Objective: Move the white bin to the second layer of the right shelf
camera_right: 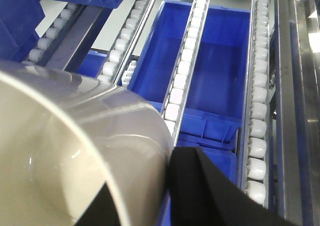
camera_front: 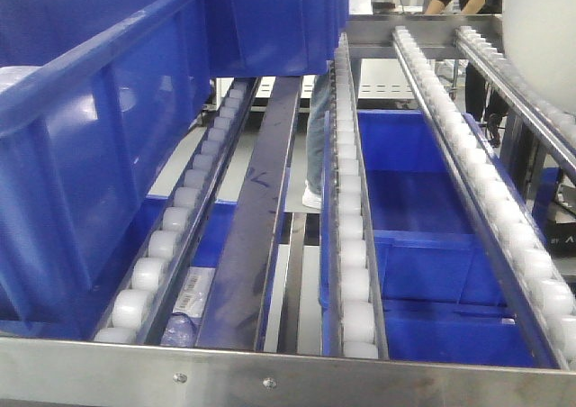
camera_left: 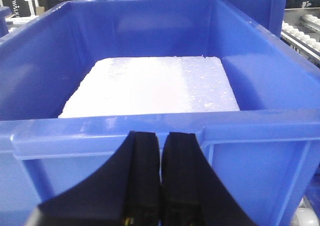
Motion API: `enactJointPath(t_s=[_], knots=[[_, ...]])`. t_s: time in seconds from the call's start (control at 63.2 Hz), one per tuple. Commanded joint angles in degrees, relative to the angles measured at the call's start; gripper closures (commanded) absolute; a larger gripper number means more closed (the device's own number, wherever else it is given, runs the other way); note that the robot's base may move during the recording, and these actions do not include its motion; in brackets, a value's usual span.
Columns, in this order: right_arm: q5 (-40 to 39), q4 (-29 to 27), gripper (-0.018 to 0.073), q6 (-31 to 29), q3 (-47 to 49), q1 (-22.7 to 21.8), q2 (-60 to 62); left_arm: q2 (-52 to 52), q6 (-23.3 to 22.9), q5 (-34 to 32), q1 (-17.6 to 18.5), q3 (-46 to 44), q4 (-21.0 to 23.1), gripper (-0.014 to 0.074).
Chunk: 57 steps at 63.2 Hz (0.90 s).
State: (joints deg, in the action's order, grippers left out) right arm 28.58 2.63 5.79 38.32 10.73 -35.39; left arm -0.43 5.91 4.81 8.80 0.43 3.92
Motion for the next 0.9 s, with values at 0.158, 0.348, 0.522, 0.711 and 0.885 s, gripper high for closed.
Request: enactJointPath(t_s=[0.158, 0.348, 0.522, 0.711, 0.885], knots=[[-5.8, -0.1, 0.0502, -0.1, 2.0, -0.2, 0.2, -0.8, -0.2, -4.8, 0.3, 2.1, 0.3, 0.0512], [-5.8, -0.1, 0.0502, -0.1, 2.0, -0.2, 0.2, -0.8, -0.2, -4.8, 0.3, 2.1, 0.3, 0.0512], [-5.8, -0.1, 0.0502, -0.1, 2.0, -0.2, 0.2, -0.8, -0.2, -4.8, 0.3, 2.1, 0.3, 0.0512], [-5.8, -0.1, 0.0502, -0.1, 2.0, -0.2, 0.2, -0.8, -0.2, -4.8, 0.3, 2.1, 0.3, 0.0512], [-5.9, -0.1, 0.0502, -0.1, 2.0, -0.2, 0.2, -0.8, -0.2, -4.8, 0.3, 2.1, 0.3, 0.0512]])
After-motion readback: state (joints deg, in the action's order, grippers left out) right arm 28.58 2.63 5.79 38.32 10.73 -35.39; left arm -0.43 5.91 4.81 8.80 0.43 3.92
